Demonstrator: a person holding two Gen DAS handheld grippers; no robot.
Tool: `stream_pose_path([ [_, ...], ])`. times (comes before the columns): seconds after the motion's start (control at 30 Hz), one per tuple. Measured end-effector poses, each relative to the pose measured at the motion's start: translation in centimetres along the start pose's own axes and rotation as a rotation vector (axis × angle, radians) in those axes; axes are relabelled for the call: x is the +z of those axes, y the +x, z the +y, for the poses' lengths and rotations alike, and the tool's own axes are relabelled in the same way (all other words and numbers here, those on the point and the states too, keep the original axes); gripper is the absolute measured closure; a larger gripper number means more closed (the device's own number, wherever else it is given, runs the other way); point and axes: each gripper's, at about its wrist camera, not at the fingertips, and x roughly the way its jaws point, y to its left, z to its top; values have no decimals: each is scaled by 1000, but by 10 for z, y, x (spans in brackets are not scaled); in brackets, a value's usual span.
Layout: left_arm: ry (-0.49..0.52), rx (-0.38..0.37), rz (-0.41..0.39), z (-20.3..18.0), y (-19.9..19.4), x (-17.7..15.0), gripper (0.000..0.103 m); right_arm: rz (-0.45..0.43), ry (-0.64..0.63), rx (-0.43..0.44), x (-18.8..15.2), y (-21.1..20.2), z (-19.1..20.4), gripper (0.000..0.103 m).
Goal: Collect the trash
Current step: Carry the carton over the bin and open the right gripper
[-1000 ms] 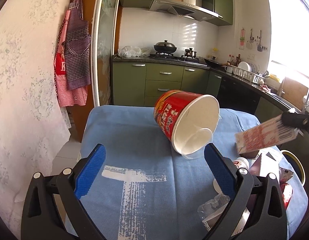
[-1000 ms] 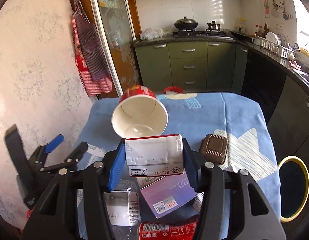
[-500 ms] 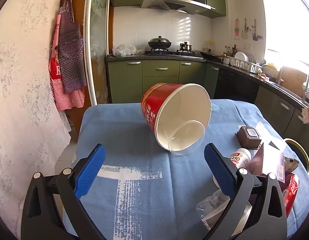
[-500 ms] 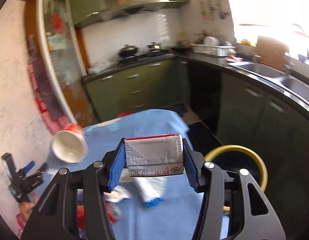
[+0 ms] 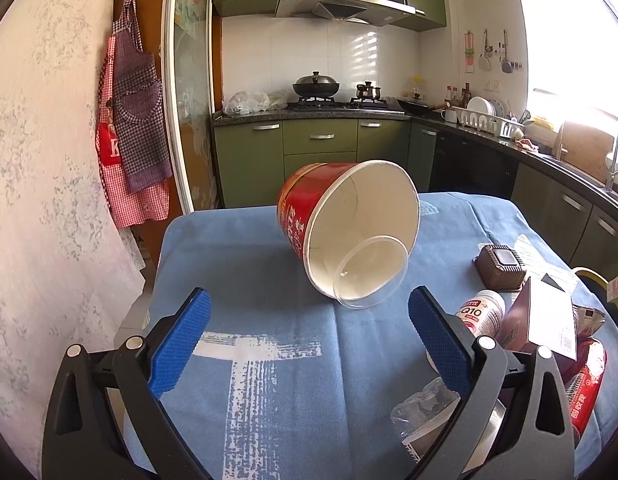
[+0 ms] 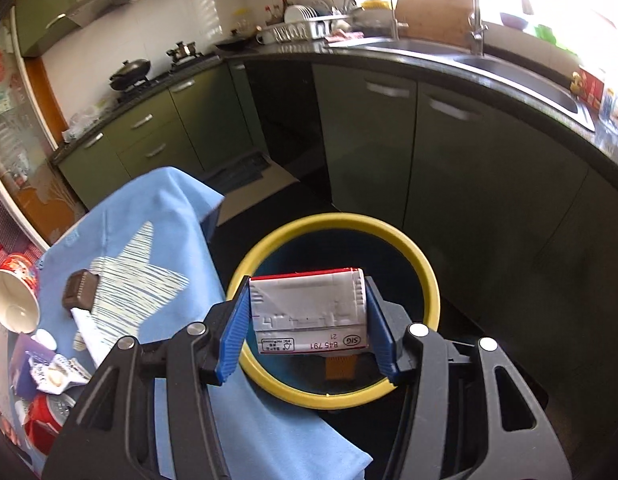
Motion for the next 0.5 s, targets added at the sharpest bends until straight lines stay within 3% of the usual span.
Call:
stream_pose_path([
  [0.13,6,-6,3,-1,1,-1,5,38,25,-32,-5,22,-8,49],
  [0.2,11,-7,2,-2,0,-2,5,46,35,-45,-5,28,-12,38],
  [0.5,28,-28,7,-6,1,-2,5,-19,23,5,-13,1,-4,32],
])
